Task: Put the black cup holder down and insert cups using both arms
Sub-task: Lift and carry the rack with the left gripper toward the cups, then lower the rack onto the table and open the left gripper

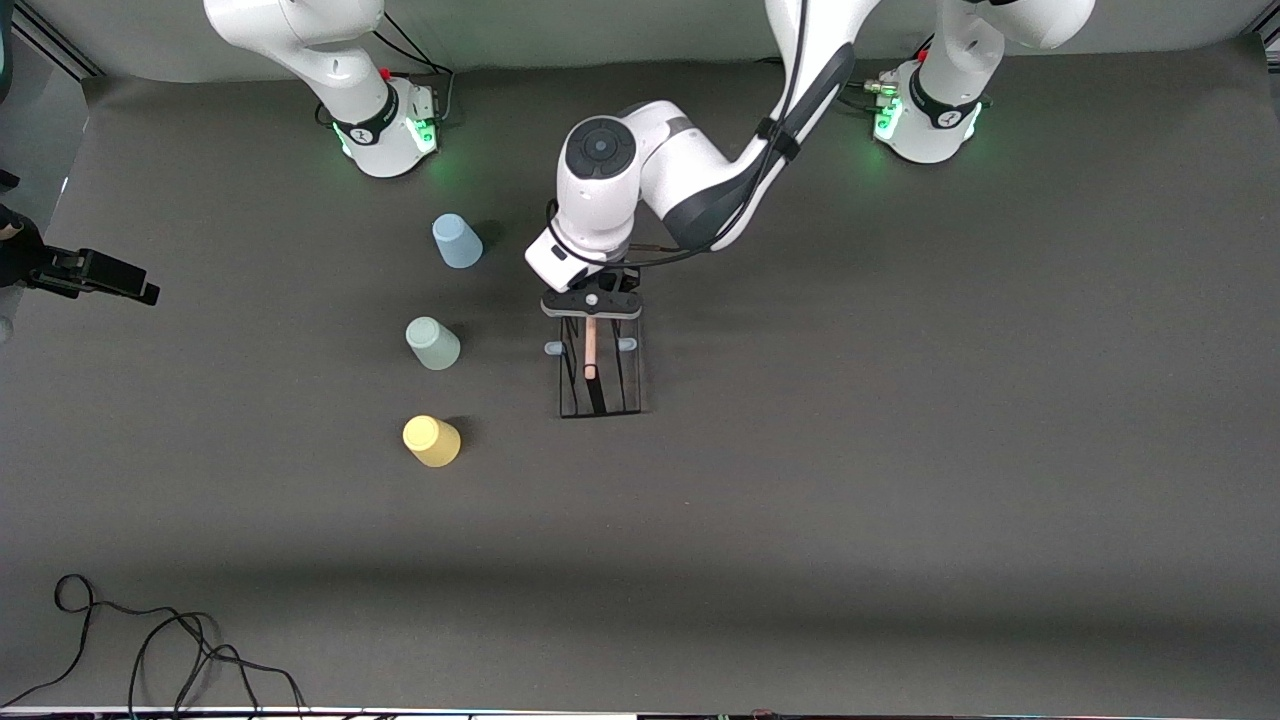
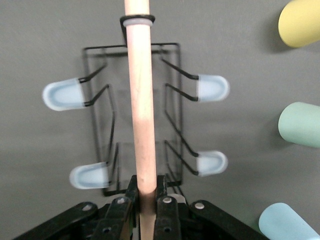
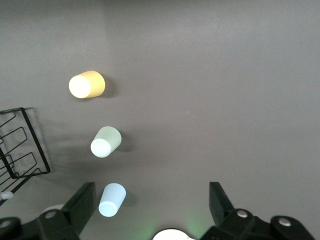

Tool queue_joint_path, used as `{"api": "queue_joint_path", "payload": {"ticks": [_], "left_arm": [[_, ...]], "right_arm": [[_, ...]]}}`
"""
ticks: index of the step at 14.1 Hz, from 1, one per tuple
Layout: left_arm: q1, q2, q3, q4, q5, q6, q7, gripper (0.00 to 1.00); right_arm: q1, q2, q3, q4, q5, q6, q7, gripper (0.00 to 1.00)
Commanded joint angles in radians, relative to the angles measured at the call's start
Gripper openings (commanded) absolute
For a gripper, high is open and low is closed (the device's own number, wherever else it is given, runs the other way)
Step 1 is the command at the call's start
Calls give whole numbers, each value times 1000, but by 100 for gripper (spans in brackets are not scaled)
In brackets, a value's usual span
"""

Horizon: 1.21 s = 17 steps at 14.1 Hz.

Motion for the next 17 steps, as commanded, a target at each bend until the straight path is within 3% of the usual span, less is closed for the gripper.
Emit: {"api": "queue_joint_path", "payload": {"ticks": [1,4,5,6,7,8,9,13,15,17], "left_arm": [[-7,42,10,46,-26,69,2,0],[-3,43,12,46,-18,93,10,1],[-1,42,12,46,-18,94,21,31],[-1,40,12,47,-20,94,21,47],[-1,39,13,47,-15,94,25,78],[-1,34,13,47,-9,93,29,94],[5,31,19,49,-11,93,27,99],[60,-88,31,44,-3,-28,19,100],[65,-168,66,40,136,-183,12,99],[105,-234,119,40,195,-294,48,99]], "right_arm": [[1,-8,-1,1,-8,1,-11,100],[1,-7,-1,1,-8,1,-11,100],[1,-8,-1,1,-8,1,-11,100],[1,-8,-1,1,-8,1,-11,100],[1,-8,-1,1,-8,1,-11,100],[1,-8,-1,-1,-8,-1,-11,100],[1,-8,-1,1,-8,-1,-11,100],[14,-19,6,-13,-5,-2,17,100],[74,-30,6,-22,9,-2,82,100],[135,-30,6,-36,53,13,231,100]]}}
